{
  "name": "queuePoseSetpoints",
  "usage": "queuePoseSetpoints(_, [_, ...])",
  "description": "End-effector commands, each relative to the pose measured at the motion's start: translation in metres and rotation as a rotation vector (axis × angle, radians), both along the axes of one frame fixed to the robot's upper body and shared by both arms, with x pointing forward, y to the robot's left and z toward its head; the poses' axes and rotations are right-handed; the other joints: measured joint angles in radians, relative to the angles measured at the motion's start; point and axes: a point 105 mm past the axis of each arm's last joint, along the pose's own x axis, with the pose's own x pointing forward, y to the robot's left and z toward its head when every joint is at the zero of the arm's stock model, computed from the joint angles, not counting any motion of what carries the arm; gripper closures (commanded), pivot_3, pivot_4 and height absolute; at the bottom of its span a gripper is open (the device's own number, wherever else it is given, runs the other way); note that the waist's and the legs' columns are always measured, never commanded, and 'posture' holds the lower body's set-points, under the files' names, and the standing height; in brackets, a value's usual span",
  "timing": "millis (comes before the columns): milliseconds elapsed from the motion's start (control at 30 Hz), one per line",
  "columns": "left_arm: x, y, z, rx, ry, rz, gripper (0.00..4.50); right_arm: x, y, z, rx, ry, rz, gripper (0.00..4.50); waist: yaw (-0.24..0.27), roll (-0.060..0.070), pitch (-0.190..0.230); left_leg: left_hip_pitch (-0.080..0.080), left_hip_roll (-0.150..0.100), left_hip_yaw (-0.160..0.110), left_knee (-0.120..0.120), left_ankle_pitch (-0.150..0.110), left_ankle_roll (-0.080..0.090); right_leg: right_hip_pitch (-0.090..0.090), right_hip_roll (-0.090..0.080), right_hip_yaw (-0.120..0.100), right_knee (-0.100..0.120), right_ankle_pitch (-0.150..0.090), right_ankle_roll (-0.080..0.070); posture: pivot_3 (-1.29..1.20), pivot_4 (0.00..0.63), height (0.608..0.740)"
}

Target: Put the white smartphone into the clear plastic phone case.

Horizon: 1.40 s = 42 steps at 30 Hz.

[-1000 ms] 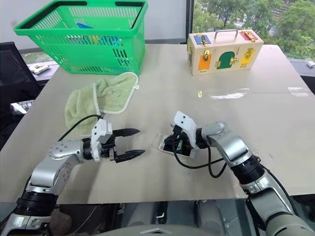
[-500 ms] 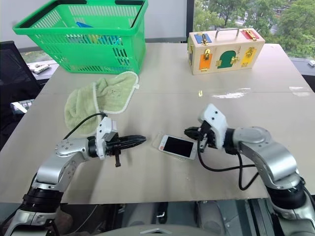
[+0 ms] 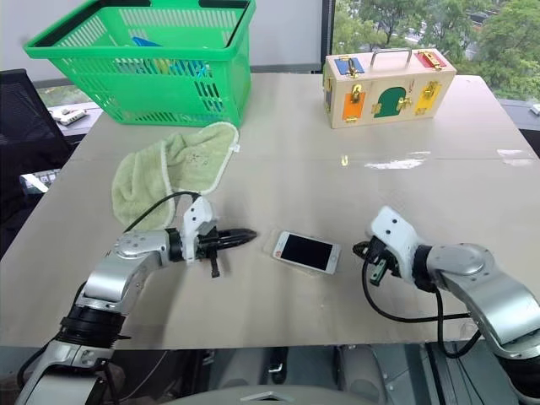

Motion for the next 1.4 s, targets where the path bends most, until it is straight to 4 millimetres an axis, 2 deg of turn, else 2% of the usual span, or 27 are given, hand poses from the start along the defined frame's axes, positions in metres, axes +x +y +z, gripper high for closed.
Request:
queuePoseSetpoints(33, [0.001,-0.003,0.004,0.023,-0.025,-0.036,4.48,0.004,0.007,0.003,0.005,-0.041,0.022,4.50,0.000,0.000,0.000,0.000,0.000,0.000,0.000,0.000,0.000,0.000,0.000,0.000,0.000,0.000,0.000,0.00,0.150,0.740])
queuePoseSetpoints(300, [-0.006,-0.009,-0.006,0.059,0.018,-0.090,4.48,-0.003,0.018,-0.011,-0.014,0.024,0.114,4.50,0.001,0.000,0.000,0.000,0.000,0.000,0.000,0.000,0.000,0.000,0.000,0.000,0.000,0.000,0.000,0.00,0.150,0.740])
queuePoseSetpoints(700, [-0.008,-0.013,-0.009,0.054,0.027,-0.099,4.48,-0.001,0.035,-0.012,-0.131,0.101,0.259,4.50,0.001,-0.001,0.000,0.000,0.000,0.000,0.000,0.000,0.000,0.000,-0.001,0.000,0.000,0.001,-0.001,0.00,0.150,0.740])
queuePoseSetpoints(933, [-0.011,-0.016,-0.010,0.047,0.034,-0.103,4.48,-0.003,0.050,-0.014,-0.076,0.140,0.294,4.50,-0.002,-0.002,-0.001,0.001,0.000,-0.001,0.000,0.000,0.000,0.001,-0.001,-0.001,0.000,0.000,-0.001,0.00,0.150,0.740])
queuePoseSetpoints(1133, [-0.013,-0.019,-0.010,0.028,0.044,-0.110,4.48,0.009,0.046,-0.019,-0.029,0.114,0.279,4.50,-0.005,-0.003,-0.003,0.003,0.001,-0.001,0.000,-0.002,-0.003,0.002,0.000,-0.001,0.000,0.000,0.000,0.00,0.150,0.740])
queuePoseSetpoints(1400, [-0.023,-0.026,-0.002,-0.041,0.087,-0.093,4.48,0.030,0.041,0.000,0.036,0.018,0.246,4.50,-0.024,-0.003,-0.003,0.002,0.001,0.000,0.000,-0.002,-0.003,0.002,0.001,0.000,0.000,0.000,0.000,0.00,0.150,0.740])
